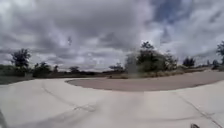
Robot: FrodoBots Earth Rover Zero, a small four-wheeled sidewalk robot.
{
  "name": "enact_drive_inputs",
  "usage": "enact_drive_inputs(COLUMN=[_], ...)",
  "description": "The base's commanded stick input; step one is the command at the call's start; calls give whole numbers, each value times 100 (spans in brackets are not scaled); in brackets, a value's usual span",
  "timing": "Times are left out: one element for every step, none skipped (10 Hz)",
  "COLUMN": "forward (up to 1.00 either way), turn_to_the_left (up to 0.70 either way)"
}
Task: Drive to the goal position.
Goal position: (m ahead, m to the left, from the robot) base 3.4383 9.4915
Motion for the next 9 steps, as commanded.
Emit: enact_drive_inputs(forward=[69, 69, 69, 69, 69, 68, 67, 64, 63], turn_to_the_left=[14, 14, 14, 14, 14, 14, 13, 15, 16])
